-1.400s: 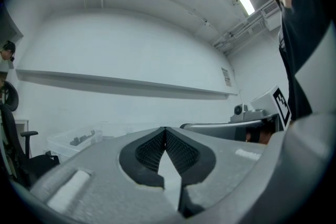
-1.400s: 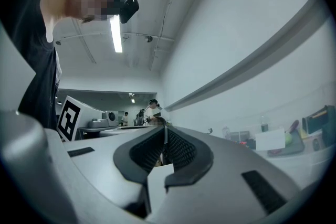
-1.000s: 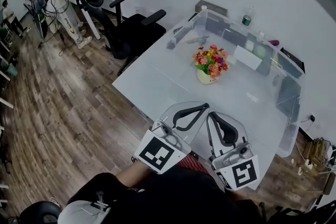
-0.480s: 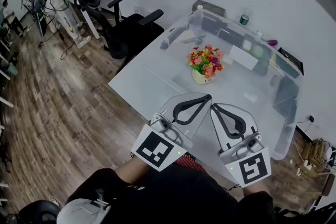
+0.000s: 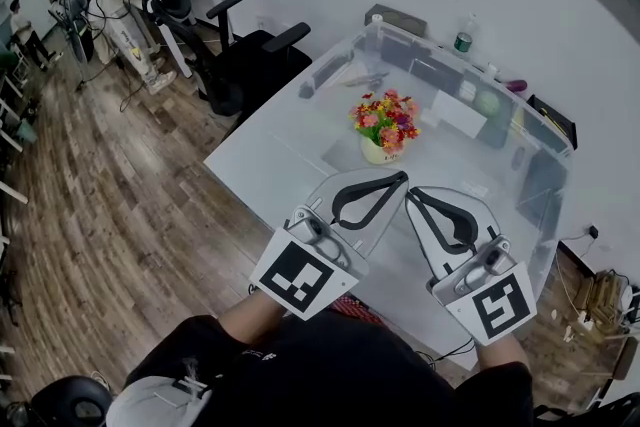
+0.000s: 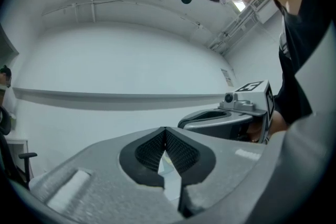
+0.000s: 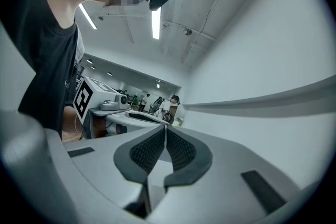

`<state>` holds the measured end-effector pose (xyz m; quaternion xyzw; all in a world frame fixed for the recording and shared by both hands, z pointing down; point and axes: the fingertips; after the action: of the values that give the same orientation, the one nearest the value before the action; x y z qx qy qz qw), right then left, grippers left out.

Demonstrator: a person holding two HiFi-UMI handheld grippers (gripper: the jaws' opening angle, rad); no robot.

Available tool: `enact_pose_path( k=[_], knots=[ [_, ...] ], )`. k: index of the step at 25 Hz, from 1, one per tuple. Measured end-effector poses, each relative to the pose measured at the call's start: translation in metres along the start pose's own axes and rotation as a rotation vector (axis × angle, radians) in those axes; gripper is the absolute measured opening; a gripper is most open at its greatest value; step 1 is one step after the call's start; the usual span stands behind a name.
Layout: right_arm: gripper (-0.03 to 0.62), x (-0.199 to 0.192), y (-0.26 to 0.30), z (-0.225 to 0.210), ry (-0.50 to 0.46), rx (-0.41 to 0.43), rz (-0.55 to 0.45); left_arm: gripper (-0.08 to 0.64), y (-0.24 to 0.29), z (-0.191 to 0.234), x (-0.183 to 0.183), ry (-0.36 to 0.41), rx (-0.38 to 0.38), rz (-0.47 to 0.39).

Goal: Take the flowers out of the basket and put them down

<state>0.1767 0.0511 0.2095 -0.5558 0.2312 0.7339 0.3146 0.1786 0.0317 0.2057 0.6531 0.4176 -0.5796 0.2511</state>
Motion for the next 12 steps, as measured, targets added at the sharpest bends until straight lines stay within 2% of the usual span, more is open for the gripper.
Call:
enact_pose_path(
  k=[6,12],
  knots=[
    [0.014,0.002,-0.004,-0.011,-0.078,0.051,0.053,0.002,0.012,-0.002,0.004,0.007,0.007,-0.007],
    [0.014,0.008,-0.004,-0.024,-0.082,0.084,0.056,0.002,0.024,0.002,0.01,0.028,0.018,-0.013]
  ],
)
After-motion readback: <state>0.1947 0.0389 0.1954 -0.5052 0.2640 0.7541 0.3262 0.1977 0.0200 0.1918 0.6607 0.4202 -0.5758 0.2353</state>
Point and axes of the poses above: the fingertips, and each gripper's own axes: y forward along the fingers, z to its left, x out of its top, and after that the axes turned 3 degrees about y, right-handed
